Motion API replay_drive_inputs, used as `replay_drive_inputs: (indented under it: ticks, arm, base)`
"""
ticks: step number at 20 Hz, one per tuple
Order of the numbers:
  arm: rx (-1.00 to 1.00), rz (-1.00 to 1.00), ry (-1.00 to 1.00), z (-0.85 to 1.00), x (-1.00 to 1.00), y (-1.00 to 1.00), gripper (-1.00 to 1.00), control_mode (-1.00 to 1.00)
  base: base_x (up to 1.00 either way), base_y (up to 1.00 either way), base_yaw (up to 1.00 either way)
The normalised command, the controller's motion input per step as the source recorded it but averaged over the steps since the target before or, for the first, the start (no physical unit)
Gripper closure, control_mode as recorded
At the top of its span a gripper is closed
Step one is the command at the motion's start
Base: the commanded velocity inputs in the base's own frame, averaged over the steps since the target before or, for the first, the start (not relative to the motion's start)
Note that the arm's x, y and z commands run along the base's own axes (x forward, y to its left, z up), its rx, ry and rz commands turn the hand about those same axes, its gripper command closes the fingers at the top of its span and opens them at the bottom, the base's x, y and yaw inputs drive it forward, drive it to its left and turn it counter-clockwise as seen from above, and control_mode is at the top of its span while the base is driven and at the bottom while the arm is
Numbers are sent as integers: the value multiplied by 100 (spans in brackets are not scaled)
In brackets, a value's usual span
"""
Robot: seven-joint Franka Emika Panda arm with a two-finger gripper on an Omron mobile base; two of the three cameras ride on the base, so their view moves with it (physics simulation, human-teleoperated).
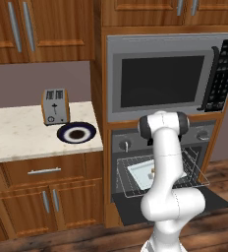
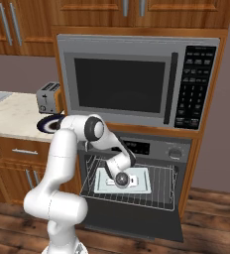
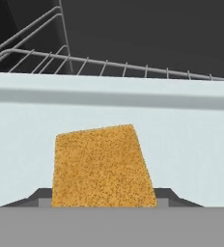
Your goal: Take the baked cake out of the oven and place it on the plate for cooling. Then close the oven door.
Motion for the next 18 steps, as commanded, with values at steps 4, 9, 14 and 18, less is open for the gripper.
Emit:
replay_drive_inputs:
  ticks: [4,9,14,18]
  arm:
    - [0,0,0,0,-18,-5,100,-100]
    - [0,0,0,0,-13,-7,100,-100]
    - [0,0,0,0,-11,-9,100,-100]
    - [0,0,0,0,-7,-3,100,-100]
  base:
    - [0,0,0]
    - [0,0,0]
    - [0,0,0]
    - [0,0,0]
